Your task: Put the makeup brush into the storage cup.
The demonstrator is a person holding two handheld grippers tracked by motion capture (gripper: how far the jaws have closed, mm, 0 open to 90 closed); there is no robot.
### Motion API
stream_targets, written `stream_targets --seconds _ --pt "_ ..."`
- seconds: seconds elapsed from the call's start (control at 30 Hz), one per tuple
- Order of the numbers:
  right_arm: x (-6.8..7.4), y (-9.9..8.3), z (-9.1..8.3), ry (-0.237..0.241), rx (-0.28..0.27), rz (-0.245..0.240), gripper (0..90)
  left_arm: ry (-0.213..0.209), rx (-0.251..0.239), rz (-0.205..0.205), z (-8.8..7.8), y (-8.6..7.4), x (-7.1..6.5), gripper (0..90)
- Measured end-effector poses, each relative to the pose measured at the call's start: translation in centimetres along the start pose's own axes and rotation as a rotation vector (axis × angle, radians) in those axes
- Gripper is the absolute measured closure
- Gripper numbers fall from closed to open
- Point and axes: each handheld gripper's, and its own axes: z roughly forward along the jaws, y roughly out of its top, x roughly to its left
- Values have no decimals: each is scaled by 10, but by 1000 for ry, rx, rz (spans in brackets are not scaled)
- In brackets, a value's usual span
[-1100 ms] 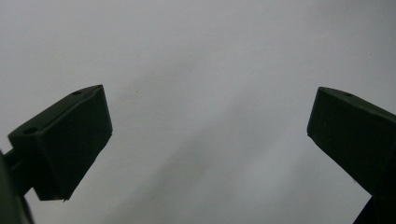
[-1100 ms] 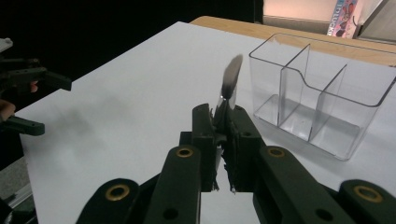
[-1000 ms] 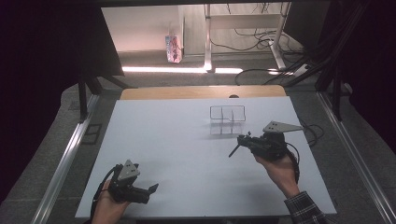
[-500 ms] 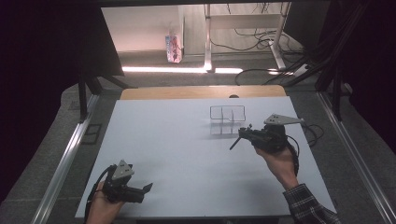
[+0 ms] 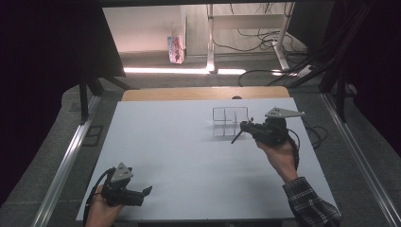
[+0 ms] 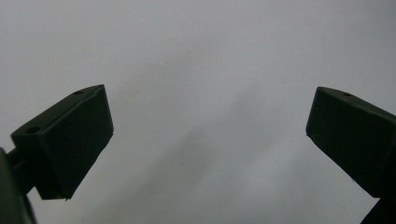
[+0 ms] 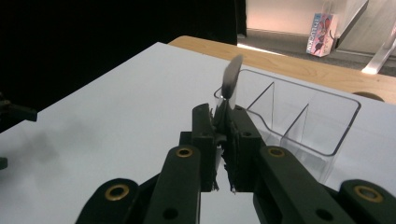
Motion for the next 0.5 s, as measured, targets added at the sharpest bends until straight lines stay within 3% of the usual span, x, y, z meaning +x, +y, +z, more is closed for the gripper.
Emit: stream_targets --seconds 0.5 --pt "-9 16 5 -4 -21 22 830 -9 -22 13 -1 1 -1 14"
